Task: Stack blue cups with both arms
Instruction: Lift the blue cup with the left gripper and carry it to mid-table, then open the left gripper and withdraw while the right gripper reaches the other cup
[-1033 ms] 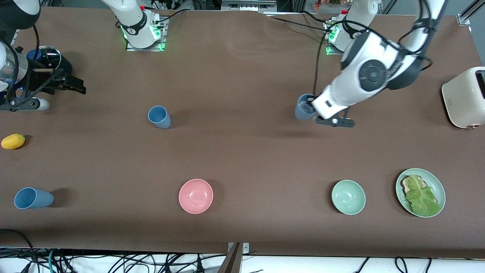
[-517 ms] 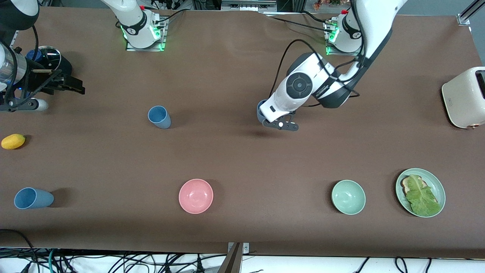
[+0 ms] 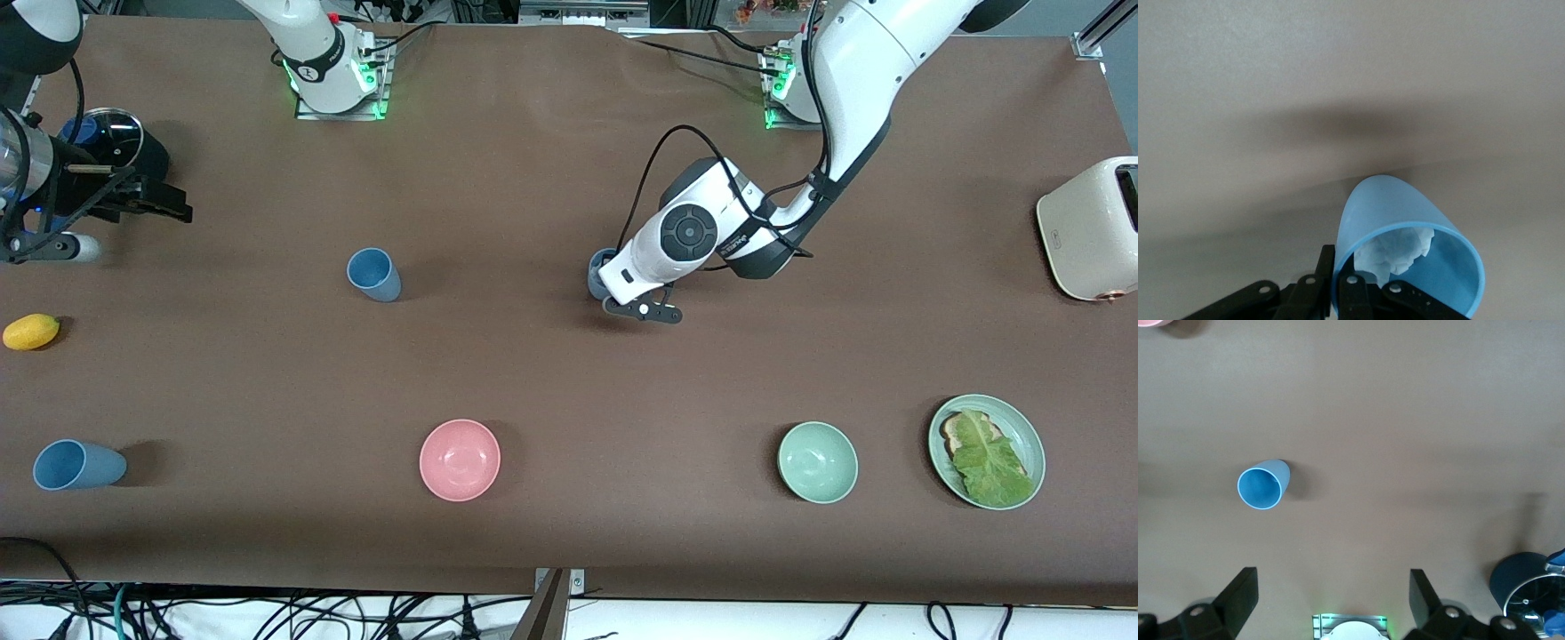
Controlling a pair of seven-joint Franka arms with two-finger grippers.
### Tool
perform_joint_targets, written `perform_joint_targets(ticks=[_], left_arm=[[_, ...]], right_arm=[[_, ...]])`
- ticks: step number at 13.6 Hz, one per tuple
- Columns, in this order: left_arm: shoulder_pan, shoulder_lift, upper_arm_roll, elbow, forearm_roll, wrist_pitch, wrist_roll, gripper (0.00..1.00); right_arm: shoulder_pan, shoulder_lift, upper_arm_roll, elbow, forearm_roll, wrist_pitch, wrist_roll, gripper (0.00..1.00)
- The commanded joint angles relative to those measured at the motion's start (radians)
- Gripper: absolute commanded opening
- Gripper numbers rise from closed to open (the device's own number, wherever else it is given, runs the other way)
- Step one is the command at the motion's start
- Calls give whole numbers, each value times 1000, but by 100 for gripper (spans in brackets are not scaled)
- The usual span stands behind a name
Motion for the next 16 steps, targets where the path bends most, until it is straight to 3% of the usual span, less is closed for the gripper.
perform_joint_targets(ticks=[1,7,10,15,16], left_arm=[[-6,10,1,27,19,-12,-16,100],[78,-184,-5,30,21,-249,-3,100],[176,-298,0,30,25,-352,88,100],[371,-414,4,33,24,-360,297,100],[400,-405,3,83,24,-357,334,100]], right_arm=[[0,8,1,29,-1,-17,6,100],[-3,32,-21,29,4,5,-3,100],[0,34,-12,30,-1,-9,-10,100],[90,93,12,0,4,11,-8,100],[101,112,12,-10,4,40,-8,100]])
